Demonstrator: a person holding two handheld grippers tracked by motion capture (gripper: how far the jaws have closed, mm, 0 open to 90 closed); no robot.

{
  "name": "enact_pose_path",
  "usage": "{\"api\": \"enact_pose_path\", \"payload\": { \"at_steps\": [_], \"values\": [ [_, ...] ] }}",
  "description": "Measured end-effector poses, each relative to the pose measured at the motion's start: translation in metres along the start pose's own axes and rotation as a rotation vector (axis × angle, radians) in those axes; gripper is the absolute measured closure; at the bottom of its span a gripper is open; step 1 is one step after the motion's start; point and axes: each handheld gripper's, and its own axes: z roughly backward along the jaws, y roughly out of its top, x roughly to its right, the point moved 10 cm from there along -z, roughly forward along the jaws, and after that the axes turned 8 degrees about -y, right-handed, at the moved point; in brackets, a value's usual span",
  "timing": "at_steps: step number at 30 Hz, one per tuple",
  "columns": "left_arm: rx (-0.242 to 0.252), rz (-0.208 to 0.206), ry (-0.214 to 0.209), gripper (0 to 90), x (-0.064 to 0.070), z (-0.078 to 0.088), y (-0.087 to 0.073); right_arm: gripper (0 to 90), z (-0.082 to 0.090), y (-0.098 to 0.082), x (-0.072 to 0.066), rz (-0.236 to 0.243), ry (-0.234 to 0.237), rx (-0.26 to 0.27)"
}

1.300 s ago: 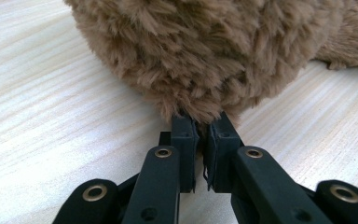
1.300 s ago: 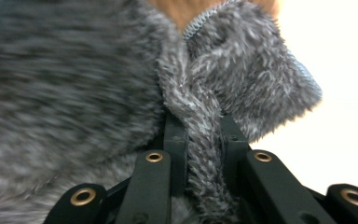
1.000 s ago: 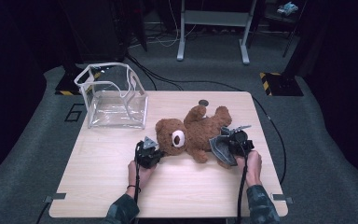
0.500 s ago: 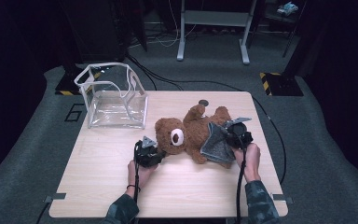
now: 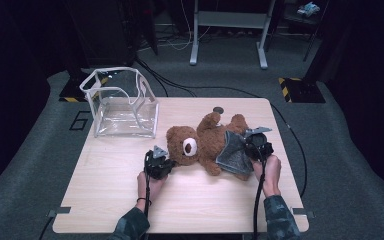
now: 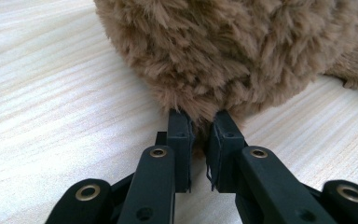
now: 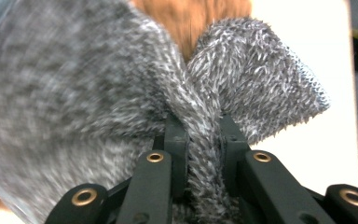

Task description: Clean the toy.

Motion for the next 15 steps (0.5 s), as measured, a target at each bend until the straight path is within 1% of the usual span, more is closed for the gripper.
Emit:
{"api": "enact_pose_path", "payload": {
  "at_steps": [1,2,3,4,5,6,7,8,9,10,11,12,13,15],
  "values": [
    [0.003,-0.001,-0.002,80.3,0.000,0.000,0.000,77.6,0.000,0.003,-0.003,0.003,0.009,0.000],
    [0.003,-0.001,-0.002,80.3,0.000,0.000,0.000,77.6,0.000,0.003,-0.003,0.003,0.009,0.000],
    [0.000,0.000,-0.002,80.3,0.000,0.000,0.000,73.4,-0.004,0.003,-0.011,0.011,0.046,-0.017],
    [0.000,0.000,-0.003,80.3,0.000,0.000,0.000,70.6,-0.004,0.003,-0.012,0.003,0.059,-0.018],
    [0.001,-0.003,-0.004,80.2,0.000,0.000,0.000,66.4,-0.002,0.000,-0.015,-0.026,0.121,-0.025],
    [0.001,-0.003,-0.004,80.3,0.000,0.000,0.000,60.1,0.000,-0.002,-0.017,-0.057,0.169,-0.026],
    [0.002,-0.001,-0.005,80.3,0.000,0.000,0.000,51.1,0.002,-0.003,-0.017,-0.074,0.189,-0.021],
    [0.002,-0.002,-0.006,80.2,0.000,0.000,0.000,40.1,0.004,-0.005,-0.019,-0.083,0.230,-0.023],
    [0.002,-0.001,-0.007,80.2,0.000,0.000,0.000,34.0,0.006,-0.007,-0.022,-0.099,0.252,-0.033],
    [0.002,-0.001,-0.006,80.3,0.001,0.000,0.000,27.0,0.008,-0.008,-0.026,-0.078,0.273,-0.026],
    [0.002,-0.002,-0.006,80.2,0.001,0.000,0.000,20.8,0.009,-0.008,-0.029,-0.070,0.269,-0.023],
    [0.002,-0.002,-0.006,80.2,0.001,0.000,0.000,17.3,0.010,-0.010,-0.036,-0.054,0.285,-0.035],
    [0.000,-0.001,-0.007,80.2,0.001,0.000,0.000,14.9,0.009,-0.011,-0.041,-0.042,0.270,-0.049],
    [0.000,0.000,-0.008,80.2,0.001,0.000,0.000,13.4,0.005,-0.013,-0.050,0.020,0.224,-0.060]
  ]
}}
